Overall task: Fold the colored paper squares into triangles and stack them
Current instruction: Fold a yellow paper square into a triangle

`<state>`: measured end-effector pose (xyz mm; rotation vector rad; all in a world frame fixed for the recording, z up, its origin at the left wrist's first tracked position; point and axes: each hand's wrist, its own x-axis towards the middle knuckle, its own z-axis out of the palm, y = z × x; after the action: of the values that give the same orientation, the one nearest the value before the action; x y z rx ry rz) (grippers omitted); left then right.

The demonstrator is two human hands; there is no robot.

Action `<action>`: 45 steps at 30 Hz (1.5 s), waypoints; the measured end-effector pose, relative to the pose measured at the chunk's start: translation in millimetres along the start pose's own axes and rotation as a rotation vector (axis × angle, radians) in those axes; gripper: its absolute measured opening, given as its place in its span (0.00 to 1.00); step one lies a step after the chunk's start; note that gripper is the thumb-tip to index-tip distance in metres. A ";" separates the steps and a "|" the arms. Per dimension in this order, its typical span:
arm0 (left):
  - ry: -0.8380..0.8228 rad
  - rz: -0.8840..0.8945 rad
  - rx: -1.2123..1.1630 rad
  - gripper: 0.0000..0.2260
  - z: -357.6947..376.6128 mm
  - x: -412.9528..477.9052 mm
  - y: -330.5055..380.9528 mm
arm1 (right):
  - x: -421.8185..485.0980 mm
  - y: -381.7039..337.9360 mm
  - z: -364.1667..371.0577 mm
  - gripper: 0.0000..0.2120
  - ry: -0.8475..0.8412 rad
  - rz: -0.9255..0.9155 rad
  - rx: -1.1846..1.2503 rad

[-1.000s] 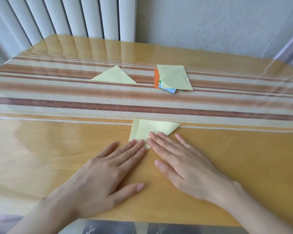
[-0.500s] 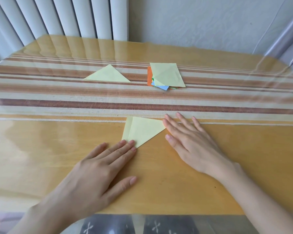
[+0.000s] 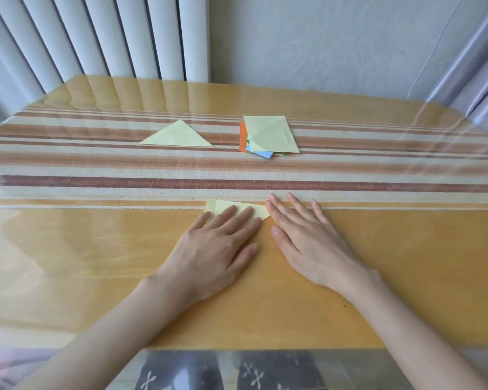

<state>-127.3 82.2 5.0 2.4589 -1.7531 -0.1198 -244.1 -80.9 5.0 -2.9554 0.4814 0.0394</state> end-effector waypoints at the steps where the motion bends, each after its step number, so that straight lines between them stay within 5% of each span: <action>1: -0.005 0.004 -0.002 0.33 -0.4 -5.6 -2.4 | 0.4 0.4 0.1 0.37 0.004 0.000 0.001; 9: 0.068 -0.039 0.025 0.25 4.1 -42.8 -10.7 | -2.5 0.4 -1.7 0.25 -0.002 0.005 0.000; 15: 0.100 -0.064 0.071 0.23 3.4 -76.8 -24.4 | -2.9 -0.6 -1.8 0.26 -0.007 0.017 -0.013; 22: 0.170 -0.094 0.087 0.23 1.7 -90.7 -22.6 | -1.3 -0.1 0.3 0.38 0.018 0.006 -0.053; 27: 0.433 -0.267 -0.150 0.20 -0.3 -80.9 -18.3 | 0.0 -2.2 0.6 0.37 0.065 -0.022 -0.046; 32: 0.372 -0.523 -0.307 0.16 7.1 -52.2 -17.7 | -0.7 0.6 7.7 0.31 0.270 -0.082 0.093; 39: 0.320 -0.466 -0.482 0.05 -2.2 -34.0 -24.0 | 4.0 -0.7 1.9 0.22 0.429 -0.087 0.326; 43: 0.253 -0.284 -0.484 0.09 -10.9 -14.9 -36.3 | 19.4 -1.4 -20.4 0.11 0.254 -0.072 0.531; 45: 0.270 -0.248 -0.481 0.07 -13.9 -4.7 -41.6 | 26.0 -4.1 -30.2 0.14 0.088 -0.063 0.664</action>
<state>-88.0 100.7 12.7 2.1983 -1.1463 -0.1952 -218.1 -89.7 34.1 -2.3219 0.3270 -0.2152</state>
